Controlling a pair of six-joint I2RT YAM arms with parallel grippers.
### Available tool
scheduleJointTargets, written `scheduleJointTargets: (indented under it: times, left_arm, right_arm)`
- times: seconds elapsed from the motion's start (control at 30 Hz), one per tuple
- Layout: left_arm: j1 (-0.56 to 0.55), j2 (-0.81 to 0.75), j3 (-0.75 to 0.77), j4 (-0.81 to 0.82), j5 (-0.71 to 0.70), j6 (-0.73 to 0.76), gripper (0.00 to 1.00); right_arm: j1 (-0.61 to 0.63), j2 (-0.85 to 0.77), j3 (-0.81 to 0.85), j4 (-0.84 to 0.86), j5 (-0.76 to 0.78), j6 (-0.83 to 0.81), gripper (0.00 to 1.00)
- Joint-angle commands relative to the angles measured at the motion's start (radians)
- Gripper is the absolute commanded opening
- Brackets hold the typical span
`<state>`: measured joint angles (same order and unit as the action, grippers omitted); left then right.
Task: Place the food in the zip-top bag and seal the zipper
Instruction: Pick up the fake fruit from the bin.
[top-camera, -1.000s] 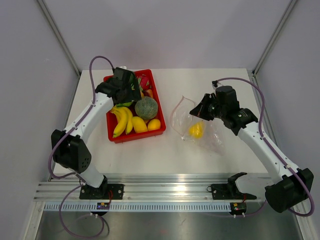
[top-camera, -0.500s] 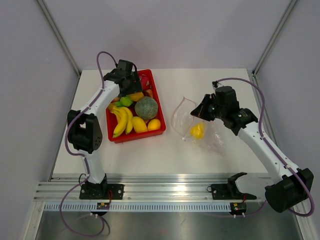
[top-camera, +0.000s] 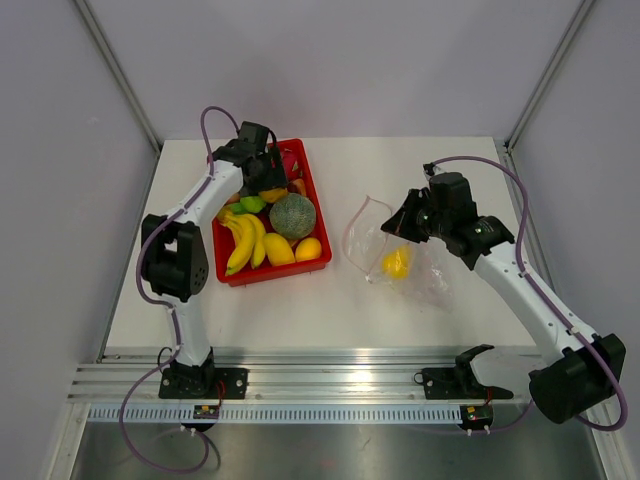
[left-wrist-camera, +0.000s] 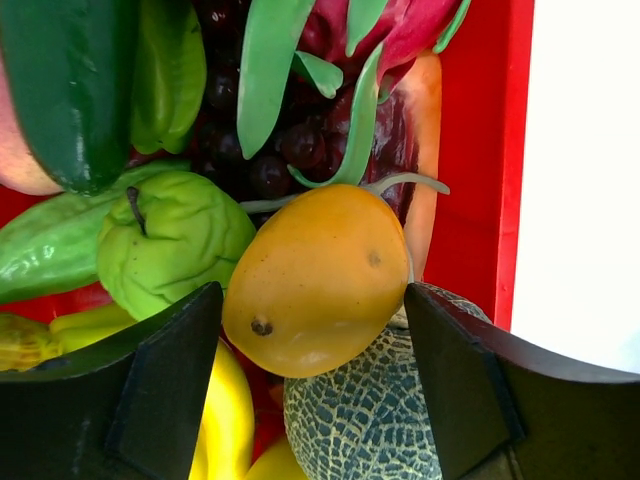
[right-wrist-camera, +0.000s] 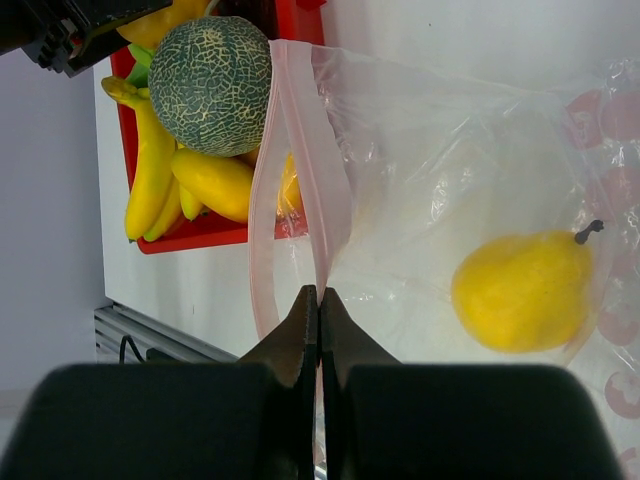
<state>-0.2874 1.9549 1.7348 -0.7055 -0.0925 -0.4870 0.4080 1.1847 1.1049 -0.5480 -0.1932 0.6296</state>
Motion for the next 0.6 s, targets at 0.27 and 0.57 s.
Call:
scheduleJointTargets:
  times: [0.27, 0.57]
  left_arm:
    - [-0.01, -0.043, 0.032, 0.017, 0.007, 0.019, 0.35]
    - [-0.032, -0.275, -0.055, 0.001, -0.015, 0.06, 0.18]
  right_arm:
    - [0.009, 0.007, 0.049, 0.003, 0.015, -0.007, 0.01]
    - [0.009, 0.016, 0.038, 0.023, -0.011, 0.001, 0.01]
